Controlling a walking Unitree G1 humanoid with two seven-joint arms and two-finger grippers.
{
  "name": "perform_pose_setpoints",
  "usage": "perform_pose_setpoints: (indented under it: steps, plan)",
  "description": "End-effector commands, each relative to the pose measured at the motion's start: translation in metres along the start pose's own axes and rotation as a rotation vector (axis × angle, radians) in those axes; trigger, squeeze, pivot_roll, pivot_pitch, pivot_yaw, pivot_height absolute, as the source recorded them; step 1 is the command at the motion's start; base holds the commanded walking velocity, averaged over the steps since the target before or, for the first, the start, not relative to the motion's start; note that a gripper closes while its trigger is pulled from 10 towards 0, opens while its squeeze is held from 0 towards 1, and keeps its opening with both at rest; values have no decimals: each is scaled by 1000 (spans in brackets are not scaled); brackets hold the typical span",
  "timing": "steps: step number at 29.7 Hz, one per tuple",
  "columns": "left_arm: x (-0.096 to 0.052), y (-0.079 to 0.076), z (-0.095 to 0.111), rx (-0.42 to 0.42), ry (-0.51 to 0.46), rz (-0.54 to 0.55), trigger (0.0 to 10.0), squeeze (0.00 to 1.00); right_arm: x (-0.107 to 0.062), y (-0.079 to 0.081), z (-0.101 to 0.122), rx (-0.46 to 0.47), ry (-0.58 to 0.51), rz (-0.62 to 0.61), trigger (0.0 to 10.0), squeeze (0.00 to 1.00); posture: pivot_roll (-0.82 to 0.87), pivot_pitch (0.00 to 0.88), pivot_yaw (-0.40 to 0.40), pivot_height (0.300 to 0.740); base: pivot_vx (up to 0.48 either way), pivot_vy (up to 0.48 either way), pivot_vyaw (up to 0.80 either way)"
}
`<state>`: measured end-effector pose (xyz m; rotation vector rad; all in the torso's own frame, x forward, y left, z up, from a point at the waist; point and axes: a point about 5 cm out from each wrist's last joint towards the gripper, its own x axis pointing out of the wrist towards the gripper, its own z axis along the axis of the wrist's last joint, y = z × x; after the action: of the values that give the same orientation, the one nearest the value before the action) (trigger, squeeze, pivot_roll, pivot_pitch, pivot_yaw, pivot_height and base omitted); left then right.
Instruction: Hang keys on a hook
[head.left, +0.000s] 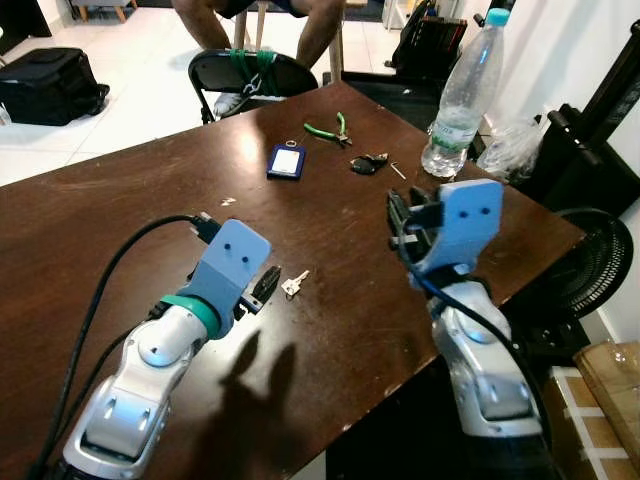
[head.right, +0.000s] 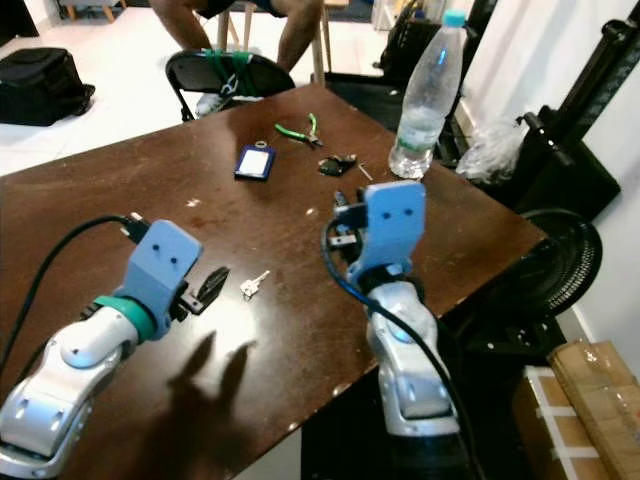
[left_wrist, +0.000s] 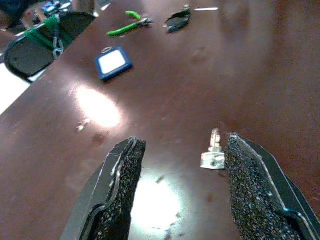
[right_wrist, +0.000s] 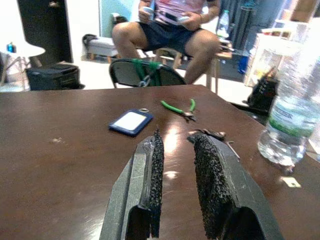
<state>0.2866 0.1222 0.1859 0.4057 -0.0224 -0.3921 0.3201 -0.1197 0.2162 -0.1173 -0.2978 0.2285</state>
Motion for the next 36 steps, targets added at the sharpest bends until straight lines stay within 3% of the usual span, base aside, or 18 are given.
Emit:
perform_pose_setpoints:
  steps: [1, 3, 10, 20, 28, 31, 36]
  plan:
    - [4, -6, -8, -38, 31, -29, 10000, 0, 5, 6, -10, 12, 49, 47, 10000, 0, -61, 95, 72, 740, 0, 0, 0]
    - [12, -10, -23, -90, 95, 5, 10000, 0, 10, 8, -22, 42, 101, 61, 10000, 0, -55, 100, 69, 740, 0, 0, 0]
    - [32, -15, -40, -188, 188, 93, 10000, 0, 14, 2, -38, 53, 159, 73, 10000, 0, -67, 122, 84, 740, 0, 0, 0]
    - [58, -7, -35, -293, 198, 110, 10000, 0, 22, -9, -40, 73, 166, 103, 10000, 0, -81, 159, 105, 740, 0, 0, 0]
    - [72, 0, -35, -303, 203, 129, 10000, 0, 25, -23, -35, 34, 138, 65, 10000, 0, -93, 185, 121, 740, 0, 0, 0]
    - [80, -8, -18, -297, 122, 41, 10000, 0, 19, -37, -21, 15, 93, 31, 10000, 0, -115, 199, 137, 740, 0, 0, 0]
    - [79, -24, -1, -286, 43, -104, 10000, 0, 11, -49, -15, -1, 80, 10, 10000, 0, -118, 200, 142, 740, 0, 0, 0]
